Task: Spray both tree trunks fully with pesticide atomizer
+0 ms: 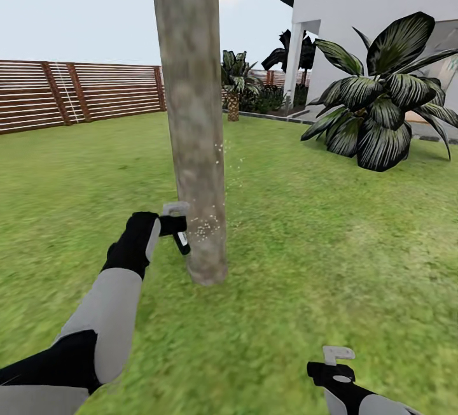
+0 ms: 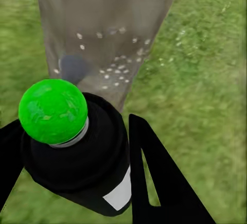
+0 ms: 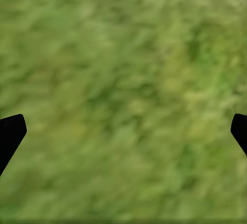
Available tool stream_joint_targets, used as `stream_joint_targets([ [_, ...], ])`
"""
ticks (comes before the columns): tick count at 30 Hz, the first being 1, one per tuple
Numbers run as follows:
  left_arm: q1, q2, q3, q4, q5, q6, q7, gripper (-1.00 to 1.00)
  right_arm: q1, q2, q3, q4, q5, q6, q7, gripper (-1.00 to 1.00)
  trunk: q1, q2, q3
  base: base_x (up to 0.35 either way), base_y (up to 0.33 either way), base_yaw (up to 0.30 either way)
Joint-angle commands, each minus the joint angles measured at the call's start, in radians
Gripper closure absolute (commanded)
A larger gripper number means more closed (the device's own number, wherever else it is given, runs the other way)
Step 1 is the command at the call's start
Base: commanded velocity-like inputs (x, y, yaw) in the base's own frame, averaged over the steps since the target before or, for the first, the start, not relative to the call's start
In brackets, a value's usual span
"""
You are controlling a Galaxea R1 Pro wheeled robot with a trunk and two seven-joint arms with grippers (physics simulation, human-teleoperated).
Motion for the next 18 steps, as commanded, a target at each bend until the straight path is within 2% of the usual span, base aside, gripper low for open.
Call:
stream_joint_targets([
  [1,-0.035,-0.001,0.005,-0.005,-0.012,0.035,-0.009,1.00,-0.002,0.000,-0.008,0.005,0.010,-0.007,-0.005,-1.00,0.000,0.000,-0.001,0.000,0.000,0.000],
  [5,-0.210,-0.001,0.005,-0.007,-0.014,0.160,-0.009,1.00,-0.002,0.000,-0.008,0.005,0.010,-0.007,-0.005,-1.00,0.000,0.000,-0.001,0.000,0.000,0.000],
  [8,-0.332,-0.001,0.005,0.003,-0.015,0.207,-0.009,1.00,-0.002,0.000,-0.008,0.005,0.010,-0.007,-0.005,-1.00,0.000,0.000,-0.001,0.000,0.000,0.000],
  [15,-0.610,-0.001,0.005,0.123,-0.017,0.221,-0.010,1.00,-0.002,0.001,-0.008,0.005,0.010,-0.007,-0.005,-1.00,0.000,0.000,-0.001,0.000,0.000,0.000],
  [18,-0.686,0.000,0.006,0.131,-0.018,0.222,-0.010,1.00,-0.002,0.001,-0.008,0.005,0.010,-0.007,-0.005,-1.00,0.000,0.000,-0.001,0.000,0.000,0.000],
])
